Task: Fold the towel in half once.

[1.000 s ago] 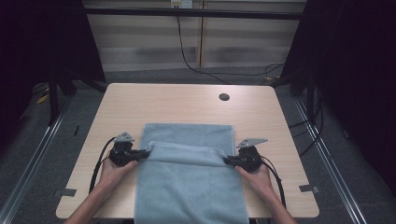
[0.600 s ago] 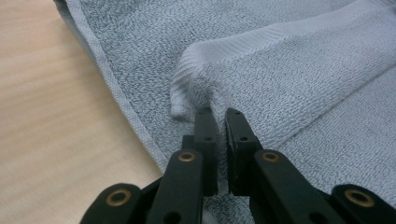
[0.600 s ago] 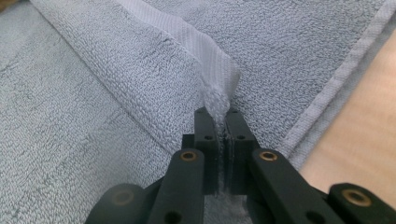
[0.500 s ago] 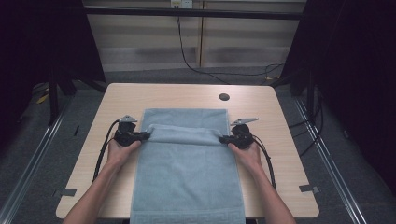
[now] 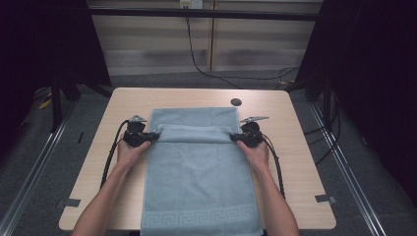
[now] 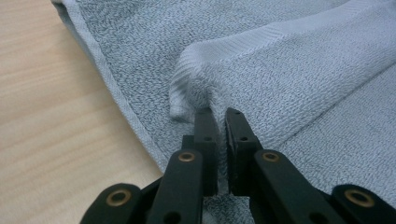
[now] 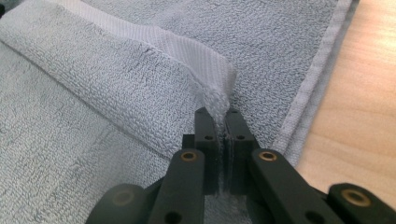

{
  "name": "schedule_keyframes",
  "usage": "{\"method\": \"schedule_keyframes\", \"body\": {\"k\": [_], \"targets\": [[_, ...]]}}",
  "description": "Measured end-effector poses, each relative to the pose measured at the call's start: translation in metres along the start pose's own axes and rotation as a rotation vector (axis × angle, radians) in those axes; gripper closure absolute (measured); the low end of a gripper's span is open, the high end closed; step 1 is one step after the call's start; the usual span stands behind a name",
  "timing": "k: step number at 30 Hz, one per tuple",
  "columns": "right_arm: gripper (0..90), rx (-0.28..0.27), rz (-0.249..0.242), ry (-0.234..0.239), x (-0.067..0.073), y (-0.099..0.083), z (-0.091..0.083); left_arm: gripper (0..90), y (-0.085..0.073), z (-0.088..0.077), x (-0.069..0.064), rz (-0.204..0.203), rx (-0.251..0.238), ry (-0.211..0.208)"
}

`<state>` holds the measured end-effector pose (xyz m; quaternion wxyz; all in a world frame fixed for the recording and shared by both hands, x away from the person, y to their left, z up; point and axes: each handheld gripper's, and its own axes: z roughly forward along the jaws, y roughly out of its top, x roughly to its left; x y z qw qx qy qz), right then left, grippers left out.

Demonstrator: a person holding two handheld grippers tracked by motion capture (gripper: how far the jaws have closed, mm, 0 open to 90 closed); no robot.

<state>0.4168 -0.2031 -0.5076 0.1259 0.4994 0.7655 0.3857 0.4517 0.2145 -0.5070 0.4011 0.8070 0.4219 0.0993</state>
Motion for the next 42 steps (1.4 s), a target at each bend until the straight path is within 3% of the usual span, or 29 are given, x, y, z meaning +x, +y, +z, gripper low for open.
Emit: {"method": "schedule_keyframes", "body": {"k": [3, 5, 6, 8, 10, 16, 22, 24, 30, 32, 35, 38, 42], "targets": [[86.7, -0.031, 0.034, -0.017, -0.001, 0.001, 0.005, 84.9, 0.000, 0.002, -0.001, -0.019, -0.013, 0.015], [86.7, -0.039, 0.041, -0.015, -0.001, 0.002, 0.007, 84.9, -0.001, 0.000, 0.001, -0.039, -0.010, 0.004], [86.7, -0.034, 0.038, -0.012, -0.001, 0.002, 0.005, 84.9, -0.002, 0.000, 0.000, -0.065, -0.025, 0.005], [86.7, -0.046, 0.025, -0.003, 0.000, 0.004, 0.000, 85.0, -0.001, -0.004, 0.000, -0.078, -0.027, 0.001], [86.7, -0.085, 0.027, 0.020, 0.001, 0.007, -0.009, 85.1, 0.002, -0.012, 0.000, -0.100, -0.056, -0.020], [86.7, -0.224, 0.023, 0.073, 0.004, 0.032, -0.050, 85.0, 0.024, -0.054, -0.016, -0.067, -0.167, -0.064], [86.7, -0.344, -0.042, 0.109, 0.016, 0.055, -0.100, 85.0, 0.039, -0.111, -0.041, 0.030, -0.237, -0.082], [86.7, -0.349, -0.071, 0.111, 0.021, 0.056, -0.114, 84.9, 0.039, -0.127, -0.049, 0.046, -0.260, -0.096], [86.7, -0.369, -0.118, 0.122, 0.032, 0.054, -0.149, 84.7, 0.030, -0.159, -0.077, 0.098, -0.308, -0.144], [86.7, -0.385, -0.133, 0.121, 0.036, 0.053, -0.162, 84.7, 0.028, -0.170, -0.085, 0.098, -0.329, -0.173], [86.7, -0.415, -0.148, 0.142, 0.042, 0.050, -0.181, 84.6, 0.022, -0.188, -0.097, 0.135, -0.359, -0.193], [86.7, -0.422, -0.203, 0.142, 0.056, 0.036, -0.195, 84.6, 0.009, -0.200, -0.105, 0.156, -0.364, -0.202], [86.6, -0.378, -0.209, 0.167, 0.064, 0.006, -0.199, 84.6, -0.022, -0.187, -0.111, 0.155, -0.280, -0.213]]}}
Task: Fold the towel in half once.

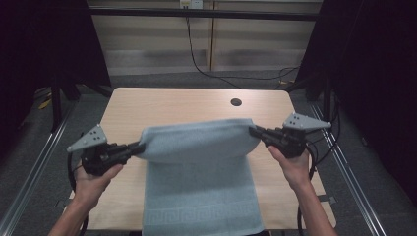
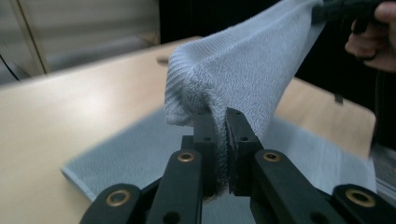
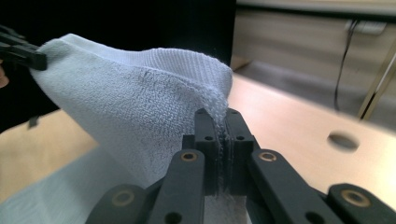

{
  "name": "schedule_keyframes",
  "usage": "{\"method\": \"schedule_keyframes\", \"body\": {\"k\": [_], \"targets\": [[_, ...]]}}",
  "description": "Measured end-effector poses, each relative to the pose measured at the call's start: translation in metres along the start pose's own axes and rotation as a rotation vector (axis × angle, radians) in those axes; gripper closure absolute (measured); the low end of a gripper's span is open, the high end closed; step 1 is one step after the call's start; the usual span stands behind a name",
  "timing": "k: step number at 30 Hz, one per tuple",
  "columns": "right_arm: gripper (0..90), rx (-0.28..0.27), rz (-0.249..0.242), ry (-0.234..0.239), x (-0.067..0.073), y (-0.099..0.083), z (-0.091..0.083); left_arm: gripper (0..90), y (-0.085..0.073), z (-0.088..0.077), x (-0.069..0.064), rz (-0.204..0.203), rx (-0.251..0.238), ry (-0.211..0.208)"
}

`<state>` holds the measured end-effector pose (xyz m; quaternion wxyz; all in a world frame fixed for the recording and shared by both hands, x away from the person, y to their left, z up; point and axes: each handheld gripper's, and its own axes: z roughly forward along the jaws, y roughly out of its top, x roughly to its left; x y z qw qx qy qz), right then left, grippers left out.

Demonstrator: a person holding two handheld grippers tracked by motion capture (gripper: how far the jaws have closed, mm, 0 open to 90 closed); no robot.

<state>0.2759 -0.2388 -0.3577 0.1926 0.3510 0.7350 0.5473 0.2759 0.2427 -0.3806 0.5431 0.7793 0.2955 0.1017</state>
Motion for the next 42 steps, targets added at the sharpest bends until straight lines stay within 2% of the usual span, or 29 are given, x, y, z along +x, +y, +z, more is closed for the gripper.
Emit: {"method": "schedule_keyframes", "body": {"k": [4, 6, 7, 9, 11, 13, 16, 19, 21, 25, 26, 29, 31, 33, 35, 37, 38, 39, 40, 41, 42], "targets": [[86.5, 0.099, 0.037, 0.024, 0.008, -0.043, -0.002, 84.4, -0.040, 0.013, -0.005, -0.051, 0.075, -0.031], [86.5, 0.157, 0.046, 0.031, 0.012, -0.065, -0.003, 84.2, -0.058, 0.015, -0.009, -0.054, 0.106, -0.048], [86.4, 0.176, 0.046, 0.040, 0.015, -0.074, -0.004, 84.0, -0.066, 0.016, -0.011, -0.069, 0.119, -0.056], [86.2, 0.199, 0.059, 0.038, 0.023, -0.088, -0.010, 83.8, -0.081, 0.016, -0.016, -0.072, 0.144, -0.074], [85.7, 0.233, 0.045, 0.026, 0.033, -0.100, -0.013, 83.1, -0.092, 0.015, -0.021, -0.065, 0.156, -0.077], [84.2, 0.247, 0.072, 0.045, 0.041, -0.113, -0.017, 81.9, -0.101, 0.016, -0.025, -0.067, 0.193, -0.091], [81.4, 0.303, 0.079, 0.050, 0.050, -0.128, -0.024, 80.7, -0.113, 0.016, -0.034, -0.071, 0.261, -0.108], [79.8, 0.346, 0.098, 0.053, 0.056, -0.138, -0.036, 77.6, -0.121, 0.012, -0.040, -0.077, 0.288, -0.124], [77.6, 0.369, 0.101, 0.067, 0.061, -0.144, -0.044, 75.9, -0.124, 0.008, -0.044, -0.084, 0.287, -0.131], [69.1, 0.392, 0.102, 0.077, 0.068, -0.150, -0.058, 63.0, -0.116, 0.002, -0.050, -0.071, 0.258, -0.160], [67.6, 0.376, 0.112, 0.088, 0.067, -0.149, -0.062, 60.4, -0.112, 0.001, -0.050, -0.054, 0.249, -0.167], [62.4, 0.327, 0.128, 0.084, 0.064, -0.140, -0.070, 55.1, -0.099, -0.003, -0.045, -0.056, 0.185, -0.159], [58.9, 0.299, 0.135, 0.074, 0.058, -0.135, -0.066, 51.4, -0.090, -0.002, -0.037, -0.056, 0.164, -0.128], [55.9, 0.280, 0.136, 0.075, 0.051, -0.130, -0.055, 50.4, -0.084, 0.003, -0.026, -0.072, 0.159, -0.093], [51.5, 0.287, 0.134, 0.087, 0.043, -0.126, -0.038, 49.6, -0.081, 0.013, -0.012, -0.090, 0.177, -0.089], [50.3, 0.300, 0.137, 0.102, 0.034, -0.121, -0.018, 48.4, -0.078, 0.025, 0.000, -0.120, 0.195, -0.052], [50.1, 0.310, 0.128, 0.106, 0.029, -0.119, -0.007, 48.0, -0.077, 0.032, 0.006, -0.115, 0.217, -0.061], [49.9, 0.313, 0.121, 0.105, 0.025, -0.116, 0.003, 48.7, -0.076, 0.040, 0.011, -0.100, 0.223, -0.046], [49.9, 0.312, 0.125, 0.108, 0.020, -0.114, 0.014, 49.4, -0.076, 0.047, 0.017, -0.108, 0.226, -0.032], [49.8, 0.320, 0.123, 0.112, 0.015, -0.111, 0.025, 49.7, -0.075, 0.056, 0.025, -0.122, 0.245, -0.042], [49.8, 0.334, 0.115, 0.102, 0.010, -0.110, 0.035, 51.2, -0.074, 0.064, 0.030, -0.109, 0.249, -0.022]]}}
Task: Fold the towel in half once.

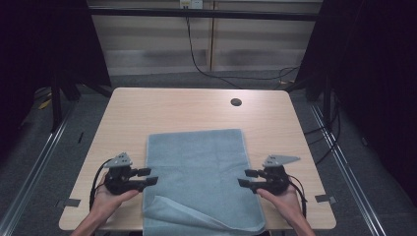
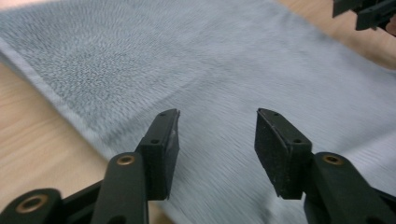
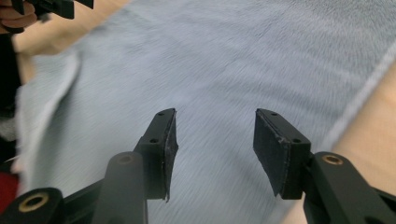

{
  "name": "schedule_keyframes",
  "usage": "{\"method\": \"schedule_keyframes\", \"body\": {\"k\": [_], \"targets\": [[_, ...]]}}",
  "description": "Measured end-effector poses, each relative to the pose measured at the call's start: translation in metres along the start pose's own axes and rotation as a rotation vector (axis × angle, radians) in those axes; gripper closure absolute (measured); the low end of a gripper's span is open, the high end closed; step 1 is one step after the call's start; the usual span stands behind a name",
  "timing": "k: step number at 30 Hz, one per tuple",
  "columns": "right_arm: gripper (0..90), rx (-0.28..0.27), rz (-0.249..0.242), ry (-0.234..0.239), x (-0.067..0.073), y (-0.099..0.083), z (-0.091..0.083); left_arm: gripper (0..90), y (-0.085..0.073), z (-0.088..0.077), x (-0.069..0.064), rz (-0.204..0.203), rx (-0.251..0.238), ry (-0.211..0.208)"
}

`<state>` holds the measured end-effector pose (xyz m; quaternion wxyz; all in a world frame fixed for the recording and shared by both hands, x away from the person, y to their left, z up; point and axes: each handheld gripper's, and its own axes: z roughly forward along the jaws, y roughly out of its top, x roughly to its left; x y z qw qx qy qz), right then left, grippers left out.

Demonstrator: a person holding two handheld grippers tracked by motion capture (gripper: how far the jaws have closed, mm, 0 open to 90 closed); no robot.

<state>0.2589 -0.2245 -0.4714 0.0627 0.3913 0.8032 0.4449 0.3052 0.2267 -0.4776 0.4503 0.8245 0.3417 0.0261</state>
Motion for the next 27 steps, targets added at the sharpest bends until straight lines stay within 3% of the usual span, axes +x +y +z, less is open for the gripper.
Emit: {"method": "schedule_keyframes", "body": {"k": [1, 3, 5, 7, 10, 12, 14, 16, 22, 24, 27], "targets": [[49.8, 0.009, 0.001, -0.010, -0.005, 0.005, 0.009, 52.4, 0.004, 0.007, 0.005, -0.004, 0.008, 0.018], [49.8, 0.017, 0.014, -0.014, -0.016, 0.013, 0.026, 54.2, 0.012, 0.020, 0.015, -0.027, 0.022, -0.001], [49.9, 0.024, 0.000, -0.045, -0.023, 0.019, 0.040, 55.2, 0.016, 0.030, 0.021, -0.009, 0.018, 0.048], [51.0, 0.012, -0.005, -0.054, -0.027, 0.024, 0.050, 56.7, 0.017, 0.038, 0.027, -0.035, 0.028, 0.054], [53.6, 0.038, -0.013, -0.092, -0.029, 0.023, 0.061, 58.1, 0.012, 0.044, 0.028, 0.003, 0.045, 0.081], [54.1, 0.057, -0.011, -0.091, -0.029, 0.017, 0.065, 58.2, 0.011, 0.043, 0.026, 0.014, 0.053, 0.074], [58.4, 0.075, 0.015, -0.080, -0.026, 0.016, 0.062, 58.6, 0.009, 0.041, 0.024, -0.005, 0.062, 0.049], [60.3, 0.112, -0.020, -0.085, -0.019, 0.013, 0.056, 60.0, 0.006, 0.038, 0.022, 0.013, 0.071, 0.037], [62.9, 0.117, -0.038, -0.028, -0.006, -0.005, 0.039, 60.8, -0.005, 0.031, 0.010, 0.041, 0.070, -0.001], [64.5, 0.122, -0.056, -0.031, -0.001, -0.010, 0.034, 60.8, -0.009, 0.028, 0.005, 0.048, 0.069, -0.008], [65.4, 0.119, -0.030, -0.019, 0.003, -0.016, 0.028, 60.8, -0.015, 0.024, -0.003, 0.054, 0.068, -0.019]]}}
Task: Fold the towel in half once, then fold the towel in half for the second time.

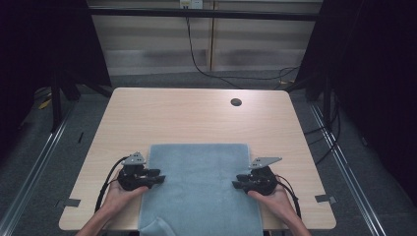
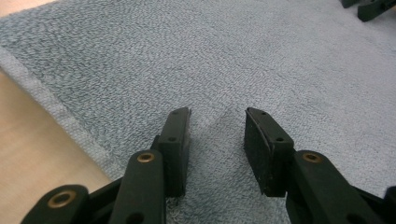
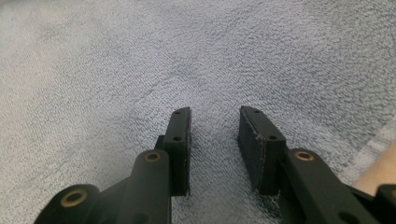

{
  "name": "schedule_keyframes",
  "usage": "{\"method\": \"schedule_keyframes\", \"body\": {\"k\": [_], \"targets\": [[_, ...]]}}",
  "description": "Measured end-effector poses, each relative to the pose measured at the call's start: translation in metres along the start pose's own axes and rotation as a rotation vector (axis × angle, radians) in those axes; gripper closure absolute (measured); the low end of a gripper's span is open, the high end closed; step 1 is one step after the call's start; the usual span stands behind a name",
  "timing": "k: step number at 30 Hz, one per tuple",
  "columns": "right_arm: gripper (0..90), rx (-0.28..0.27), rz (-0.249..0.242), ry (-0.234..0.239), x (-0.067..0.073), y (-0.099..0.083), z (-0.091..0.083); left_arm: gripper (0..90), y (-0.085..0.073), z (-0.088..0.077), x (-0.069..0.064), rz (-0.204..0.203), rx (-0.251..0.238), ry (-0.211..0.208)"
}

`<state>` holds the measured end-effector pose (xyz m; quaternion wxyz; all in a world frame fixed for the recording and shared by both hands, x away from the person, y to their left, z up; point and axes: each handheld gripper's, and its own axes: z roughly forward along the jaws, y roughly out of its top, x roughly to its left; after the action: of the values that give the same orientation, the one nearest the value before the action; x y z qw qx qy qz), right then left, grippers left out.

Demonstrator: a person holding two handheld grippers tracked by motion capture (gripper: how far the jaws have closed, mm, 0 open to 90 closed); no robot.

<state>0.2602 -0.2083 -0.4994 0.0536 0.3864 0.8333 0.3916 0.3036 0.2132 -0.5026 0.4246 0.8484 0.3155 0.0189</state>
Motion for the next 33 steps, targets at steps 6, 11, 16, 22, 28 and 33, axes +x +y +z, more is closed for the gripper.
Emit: {"method": "schedule_keyframes", "body": {"k": [6, 11, 16, 22, 28, 33], "targets": [[66.9, 0.005, 0.024, 0.030, 0.010, -0.009, -0.007, 60.8, -0.008, -0.006, -0.010, -0.009, 0.001, -0.016], [66.9, 0.016, -0.003, 0.023, 0.021, -0.016, -0.013, 59.8, -0.014, -0.012, -0.023, 0.012, 0.013, -0.012], [66.9, 0.033, 0.004, 0.048, 0.028, -0.021, -0.017, 58.7, -0.020, -0.021, -0.034, 0.002, 0.025, -0.031], [62.3, 0.022, 0.013, 0.071, 0.027, -0.020, -0.021, 54.7, -0.014, -0.028, -0.028, -0.004, -0.008, -0.033], [56.8, -0.041, 0.035, 0.043, 0.006, -0.001, -0.027, 50.6, 0.006, -0.030, -0.002, -0.021, -0.050, 0.047], [54.9, -0.089, 0.026, -0.006, -0.020, 0.018, -0.030, 49.4, 0.028, -0.020, 0.022, -0.035, -0.057, 0.097]]}}
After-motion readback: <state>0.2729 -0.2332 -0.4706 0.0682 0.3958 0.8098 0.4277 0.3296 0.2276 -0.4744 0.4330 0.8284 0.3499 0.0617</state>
